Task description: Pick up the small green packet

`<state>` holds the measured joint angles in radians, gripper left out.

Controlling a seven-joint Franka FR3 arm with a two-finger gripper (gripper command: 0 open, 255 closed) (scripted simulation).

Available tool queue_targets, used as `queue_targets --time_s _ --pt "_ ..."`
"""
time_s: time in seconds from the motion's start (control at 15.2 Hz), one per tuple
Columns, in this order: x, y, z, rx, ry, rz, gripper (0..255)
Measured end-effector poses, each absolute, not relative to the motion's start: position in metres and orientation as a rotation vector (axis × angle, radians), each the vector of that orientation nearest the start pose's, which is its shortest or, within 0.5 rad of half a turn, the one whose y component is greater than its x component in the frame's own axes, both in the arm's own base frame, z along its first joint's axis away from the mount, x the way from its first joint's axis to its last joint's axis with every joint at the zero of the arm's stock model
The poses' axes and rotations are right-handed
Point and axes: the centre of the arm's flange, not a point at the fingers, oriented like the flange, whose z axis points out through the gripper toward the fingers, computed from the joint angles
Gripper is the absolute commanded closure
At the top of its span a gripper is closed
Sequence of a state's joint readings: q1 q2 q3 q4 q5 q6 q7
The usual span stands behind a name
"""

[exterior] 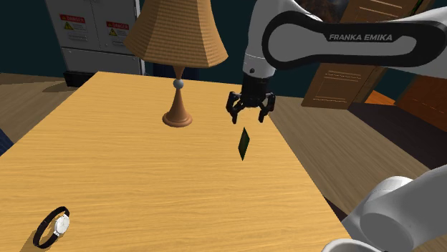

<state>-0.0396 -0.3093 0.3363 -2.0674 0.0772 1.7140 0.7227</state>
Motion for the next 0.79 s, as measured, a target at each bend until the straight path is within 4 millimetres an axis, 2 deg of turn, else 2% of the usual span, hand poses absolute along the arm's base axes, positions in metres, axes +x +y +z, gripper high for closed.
queue_targets --time_s 0.33,0.4,0.79 --pt "0.438 0.157 0.524 -3.108 0.728 0.066 0" --pt "0.437 0.157 0.522 -3.107 0.729 0.067 255" --pt "0.437 0.157 0.521 -3.107 0.729 0.065 255"
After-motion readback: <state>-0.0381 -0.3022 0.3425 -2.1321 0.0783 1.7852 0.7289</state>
